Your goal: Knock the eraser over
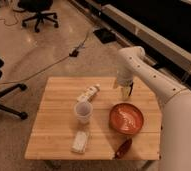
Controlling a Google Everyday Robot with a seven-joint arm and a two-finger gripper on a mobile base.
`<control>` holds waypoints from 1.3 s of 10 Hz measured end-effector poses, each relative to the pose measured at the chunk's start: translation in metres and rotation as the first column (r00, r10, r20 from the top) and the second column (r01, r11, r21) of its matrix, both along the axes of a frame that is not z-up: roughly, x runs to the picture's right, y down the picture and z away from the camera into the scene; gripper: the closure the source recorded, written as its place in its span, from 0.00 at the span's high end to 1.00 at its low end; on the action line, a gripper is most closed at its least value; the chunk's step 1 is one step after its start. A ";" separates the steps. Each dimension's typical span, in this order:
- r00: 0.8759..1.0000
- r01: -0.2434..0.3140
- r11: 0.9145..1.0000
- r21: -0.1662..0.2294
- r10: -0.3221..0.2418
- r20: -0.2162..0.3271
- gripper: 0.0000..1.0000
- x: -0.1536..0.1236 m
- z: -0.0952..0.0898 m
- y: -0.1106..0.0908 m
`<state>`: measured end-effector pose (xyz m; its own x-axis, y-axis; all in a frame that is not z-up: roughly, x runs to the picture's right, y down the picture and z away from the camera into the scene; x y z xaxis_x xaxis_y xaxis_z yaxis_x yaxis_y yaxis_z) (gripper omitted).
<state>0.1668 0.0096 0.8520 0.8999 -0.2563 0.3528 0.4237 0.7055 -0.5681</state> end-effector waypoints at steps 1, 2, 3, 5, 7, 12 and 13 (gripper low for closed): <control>1.000 -0.024 1.000 0.000 0.024 -0.016 0.65 0.010 0.000 -0.003; 0.998 -0.055 0.998 0.000 0.055 -0.035 0.65 0.021 0.001 -0.006; 0.996 -0.074 0.997 0.001 0.074 -0.045 0.65 0.027 0.001 -0.009; 0.991 -0.115 0.993 0.005 0.115 -0.064 0.65 0.041 0.001 -0.014; 0.986 -0.143 0.990 0.007 0.143 -0.087 0.65 0.054 -0.001 -0.014; 0.969 -0.150 0.989 -0.010 0.145 -0.200 0.65 0.077 -0.001 -0.009; 0.970 -0.149 0.989 -0.011 0.144 -0.198 0.65 0.077 -0.001 -0.009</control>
<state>0.2434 0.0009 0.8506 0.9793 -0.1099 0.1702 0.1953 0.7357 -0.6486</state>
